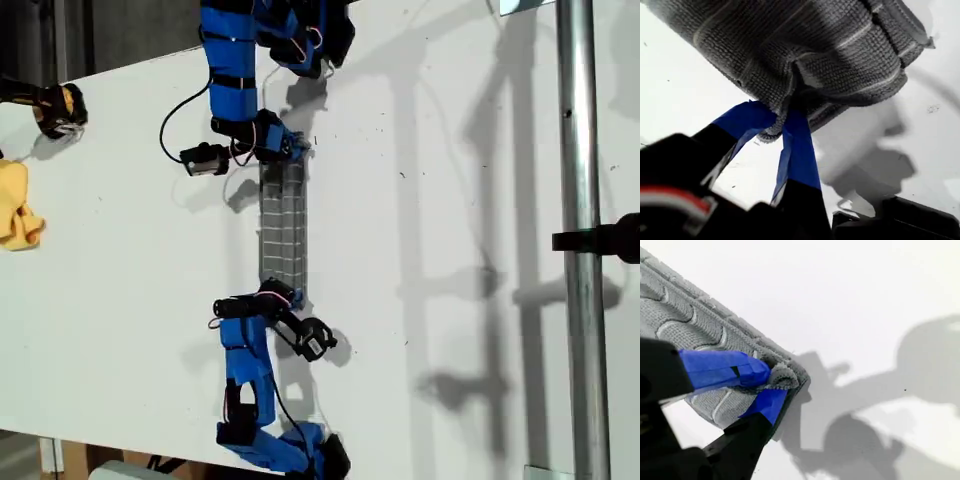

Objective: Grasp corners of a towel and fold twice.

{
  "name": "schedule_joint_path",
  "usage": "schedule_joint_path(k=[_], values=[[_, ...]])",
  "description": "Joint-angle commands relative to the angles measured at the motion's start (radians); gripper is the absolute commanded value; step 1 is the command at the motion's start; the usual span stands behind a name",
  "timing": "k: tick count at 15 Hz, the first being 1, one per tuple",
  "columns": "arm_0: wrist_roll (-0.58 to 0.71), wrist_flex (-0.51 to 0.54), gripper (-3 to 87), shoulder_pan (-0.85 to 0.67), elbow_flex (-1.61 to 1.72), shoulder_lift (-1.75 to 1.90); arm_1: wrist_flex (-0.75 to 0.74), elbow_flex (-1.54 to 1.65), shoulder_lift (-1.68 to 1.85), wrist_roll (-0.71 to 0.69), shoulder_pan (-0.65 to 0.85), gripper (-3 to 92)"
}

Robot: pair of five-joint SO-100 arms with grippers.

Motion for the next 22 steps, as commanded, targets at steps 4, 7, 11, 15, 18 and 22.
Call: schedule_joint_path(k=[4,7,11,15,18,22], values=[[0.032,0.069,14.3,-0.058,-0.018,0.021,0.058,-0.046,-0.021,0.009,0.031,1.6],[0.063,0.084,16.2,-0.041,0.043,0.213,0.232,-0.161,0.164,0.017,-0.009,-0.1],[0.055,0.08,17.2,-0.025,0.279,0.583,0.437,-0.305,0.383,0.009,-0.04,21.1],[0.025,0.058,20.0,-0.048,0.552,0.873,0.483,-0.299,0.561,0.025,-0.009,29.3],[-0.023,-0.066,20.3,-0.071,0.881,1.278,0.485,-0.183,0.905,0.135,0.035,30.1],[-0.153,-0.276,18.2,-0.015,1.439,1.902,0.479,-0.046,1.275,0.365,-0.043,28.6]])
